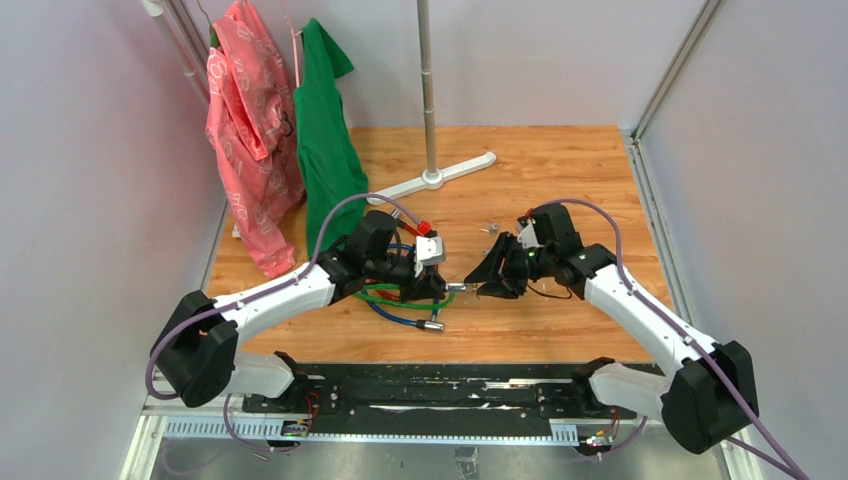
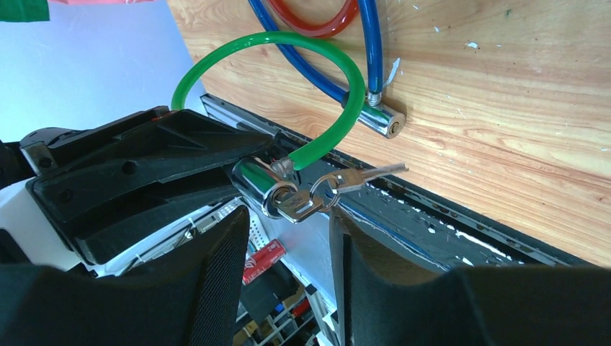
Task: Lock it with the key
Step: Lock the lock.
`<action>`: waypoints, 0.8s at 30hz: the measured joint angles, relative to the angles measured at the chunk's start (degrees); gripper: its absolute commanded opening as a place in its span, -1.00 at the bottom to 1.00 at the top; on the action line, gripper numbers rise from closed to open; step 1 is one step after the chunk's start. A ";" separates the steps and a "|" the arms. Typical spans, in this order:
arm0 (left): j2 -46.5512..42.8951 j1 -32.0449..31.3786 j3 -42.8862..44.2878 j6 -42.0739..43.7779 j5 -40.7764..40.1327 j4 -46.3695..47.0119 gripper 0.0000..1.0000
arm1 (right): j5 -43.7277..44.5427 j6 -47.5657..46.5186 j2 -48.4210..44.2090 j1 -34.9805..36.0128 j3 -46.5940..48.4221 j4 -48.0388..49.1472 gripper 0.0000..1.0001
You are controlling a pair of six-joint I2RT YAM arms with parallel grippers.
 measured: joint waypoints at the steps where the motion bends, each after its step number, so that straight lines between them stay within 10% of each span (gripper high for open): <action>1: 0.00 0.00 0.00 -0.04 0.00 0.04 -1.00 | 0.00 -0.24 0.28 0.00 0.07 -0.07 -0.08; 24: 0.04 0.07 -0.04 -0.35 -0.52 0.00 -1.00 | 0.74 -3.76 4.02 0.02 2.49 -1.36 -1.00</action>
